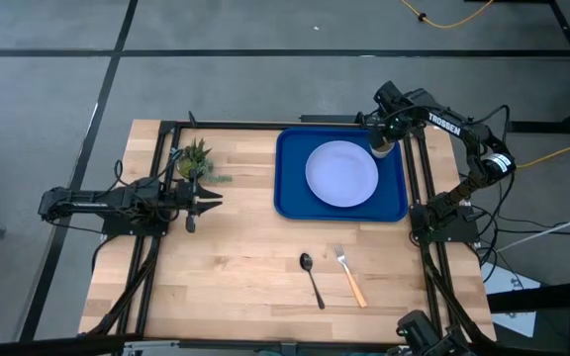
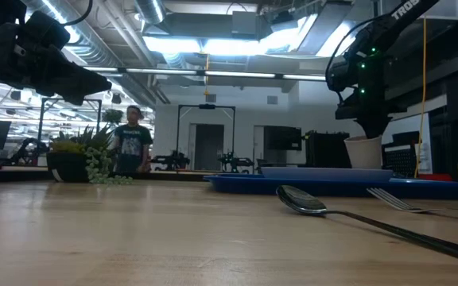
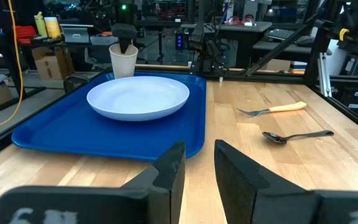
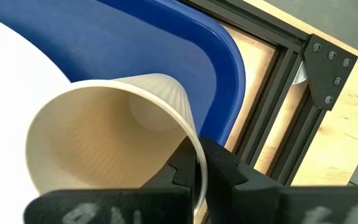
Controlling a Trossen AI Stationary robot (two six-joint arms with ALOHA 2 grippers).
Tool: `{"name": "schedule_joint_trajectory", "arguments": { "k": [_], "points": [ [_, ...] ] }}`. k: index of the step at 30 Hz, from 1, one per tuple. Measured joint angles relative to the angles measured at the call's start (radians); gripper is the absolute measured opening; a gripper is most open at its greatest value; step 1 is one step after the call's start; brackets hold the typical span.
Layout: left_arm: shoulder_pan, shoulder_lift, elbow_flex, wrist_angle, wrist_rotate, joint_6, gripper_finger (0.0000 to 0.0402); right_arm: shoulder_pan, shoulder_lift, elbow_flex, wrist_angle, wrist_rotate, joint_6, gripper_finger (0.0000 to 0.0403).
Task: Pick and place plate/cup/fork/spoon on tray
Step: Put the gray cup to the top right of the purple plate on the blue serving tray
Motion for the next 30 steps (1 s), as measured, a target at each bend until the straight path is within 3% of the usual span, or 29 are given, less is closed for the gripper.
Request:
{"name": "schedule_joint_trajectory", "arguments": {
  "k": [22,30],
  "points": [
    [0.000,0.000,0.000,0.000,0.000,0.000,0.0079,-0.001,-0.001,-0.017,0.019,-0.053,0.001,0.0022],
    [0.000,0.000,0.000,0.000,0.000,0.000,0.0079,-0.003,-0.001,-0.048,0.025,-0.045,-0.008,0.0039]
  ]
}}
